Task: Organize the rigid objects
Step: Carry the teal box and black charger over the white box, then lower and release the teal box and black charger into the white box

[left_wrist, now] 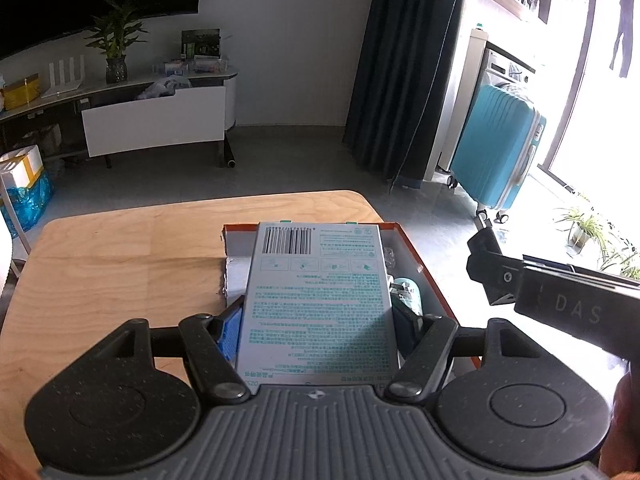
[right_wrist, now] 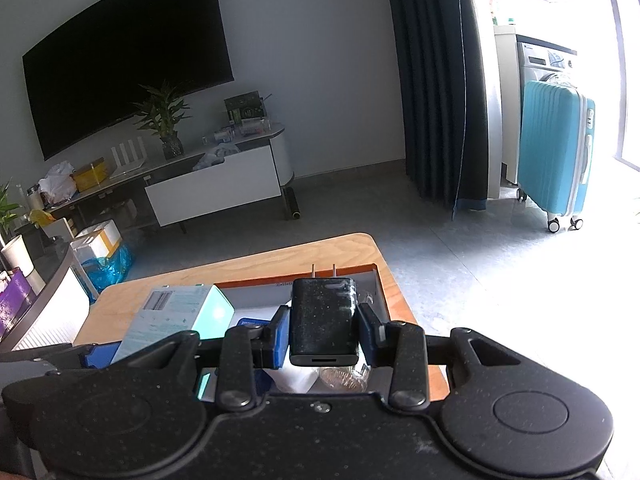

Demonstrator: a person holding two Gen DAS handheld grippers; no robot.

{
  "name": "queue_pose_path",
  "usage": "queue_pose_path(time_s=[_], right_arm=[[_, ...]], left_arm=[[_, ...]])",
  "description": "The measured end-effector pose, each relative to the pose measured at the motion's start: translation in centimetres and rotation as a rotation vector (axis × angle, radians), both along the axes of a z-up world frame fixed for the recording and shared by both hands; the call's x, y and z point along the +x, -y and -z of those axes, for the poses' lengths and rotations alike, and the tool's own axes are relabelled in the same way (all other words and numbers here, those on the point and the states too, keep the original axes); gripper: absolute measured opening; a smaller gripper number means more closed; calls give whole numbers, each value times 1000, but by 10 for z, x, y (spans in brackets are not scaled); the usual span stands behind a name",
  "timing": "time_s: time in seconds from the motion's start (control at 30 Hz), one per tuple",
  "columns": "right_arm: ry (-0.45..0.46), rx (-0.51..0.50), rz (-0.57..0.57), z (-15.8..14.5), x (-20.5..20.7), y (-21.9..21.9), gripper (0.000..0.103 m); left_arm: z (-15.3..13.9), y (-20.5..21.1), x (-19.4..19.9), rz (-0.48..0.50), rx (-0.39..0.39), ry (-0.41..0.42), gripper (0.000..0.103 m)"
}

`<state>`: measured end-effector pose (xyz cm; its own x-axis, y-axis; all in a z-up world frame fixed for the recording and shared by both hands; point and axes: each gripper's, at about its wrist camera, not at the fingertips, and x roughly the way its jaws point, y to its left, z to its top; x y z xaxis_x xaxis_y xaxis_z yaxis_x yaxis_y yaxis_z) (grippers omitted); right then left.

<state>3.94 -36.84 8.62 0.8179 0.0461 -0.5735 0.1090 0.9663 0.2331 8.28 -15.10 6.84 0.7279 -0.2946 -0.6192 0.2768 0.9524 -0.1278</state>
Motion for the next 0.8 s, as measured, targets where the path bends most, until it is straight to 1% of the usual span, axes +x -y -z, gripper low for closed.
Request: queue_pose_path(time_s=[0.17,0.47,0.8], right_arm=[[1,1,1,0,-1,0,43],[-4,-1,-6,3,14,0,43],[-8,-5,-16,4,21,0,43]], left_arm=[[1,1,4,8,2,-6,71],[3,3,10,16,2,-17,71],[5,7,16,25,0,-25,71]])
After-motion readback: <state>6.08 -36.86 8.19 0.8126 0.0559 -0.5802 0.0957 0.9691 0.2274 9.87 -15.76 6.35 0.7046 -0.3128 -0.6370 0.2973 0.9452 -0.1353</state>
